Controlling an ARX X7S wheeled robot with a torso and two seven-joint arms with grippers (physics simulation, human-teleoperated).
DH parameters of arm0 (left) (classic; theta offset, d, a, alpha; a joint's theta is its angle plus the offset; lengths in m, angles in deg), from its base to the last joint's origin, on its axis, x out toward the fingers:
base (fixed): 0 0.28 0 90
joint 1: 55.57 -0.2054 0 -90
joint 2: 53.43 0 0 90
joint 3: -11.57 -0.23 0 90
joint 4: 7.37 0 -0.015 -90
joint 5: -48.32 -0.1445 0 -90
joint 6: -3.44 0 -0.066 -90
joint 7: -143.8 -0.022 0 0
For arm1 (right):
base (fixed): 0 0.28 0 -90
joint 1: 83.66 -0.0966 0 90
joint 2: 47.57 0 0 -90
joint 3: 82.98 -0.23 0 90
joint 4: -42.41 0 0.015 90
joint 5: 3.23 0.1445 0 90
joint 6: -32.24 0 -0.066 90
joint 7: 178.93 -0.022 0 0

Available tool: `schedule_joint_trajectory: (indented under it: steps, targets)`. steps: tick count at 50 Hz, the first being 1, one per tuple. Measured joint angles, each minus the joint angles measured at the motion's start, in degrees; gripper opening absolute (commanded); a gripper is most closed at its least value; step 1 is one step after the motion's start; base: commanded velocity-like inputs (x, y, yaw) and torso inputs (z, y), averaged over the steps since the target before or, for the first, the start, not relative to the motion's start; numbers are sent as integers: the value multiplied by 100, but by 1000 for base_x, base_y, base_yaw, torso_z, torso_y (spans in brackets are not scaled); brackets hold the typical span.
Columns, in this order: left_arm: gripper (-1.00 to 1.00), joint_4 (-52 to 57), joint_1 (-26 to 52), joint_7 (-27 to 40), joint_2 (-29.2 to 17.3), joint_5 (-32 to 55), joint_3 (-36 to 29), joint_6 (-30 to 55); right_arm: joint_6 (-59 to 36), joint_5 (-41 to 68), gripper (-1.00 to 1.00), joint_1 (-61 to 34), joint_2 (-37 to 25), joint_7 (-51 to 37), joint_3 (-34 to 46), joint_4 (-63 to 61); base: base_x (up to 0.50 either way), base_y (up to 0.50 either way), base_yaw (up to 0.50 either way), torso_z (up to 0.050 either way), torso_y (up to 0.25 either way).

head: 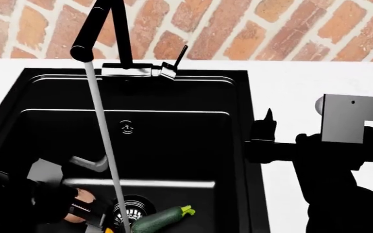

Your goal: Pick the oranges and zucchinis from the sink and place them in one bowl. Place the onion in the other bowl. Then turn off the sink faucet.

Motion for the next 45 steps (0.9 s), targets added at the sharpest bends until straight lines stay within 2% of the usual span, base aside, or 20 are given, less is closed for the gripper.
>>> schedule_joint_trajectory:
  steps: [18, 37, 43, 44, 45]
  targets:
    - [100, -236, 2, -79, 83, -65, -136, -213, -857, 109, 100, -1004, -318, -40, 266, -356, 0, 0, 0, 24, -97]
    - [100, -451, -19, -120, 173, -119, -245, -397, -1094, 192, 100, -1240, -413, -47, 339, -487, 0, 0, 0, 27, -158]
    - [100, -461, -27, -113, 179, -130, -276, -414, -1137, 218, 100, -1249, -415, -65, 344, -518, 0, 0, 0, 7, -26]
    - [-100, -455, -29, -110, 179, -132, -283, -411, -1144, 222, 100, -1251, -414, -69, 343, -523, 0, 0, 0, 0, 0]
    - [-100, -445, -31, -106, 179, -135, -293, -409, -1151, 227, 100, -1251, -414, -73, 341, -528, 0, 0, 0, 0, 0]
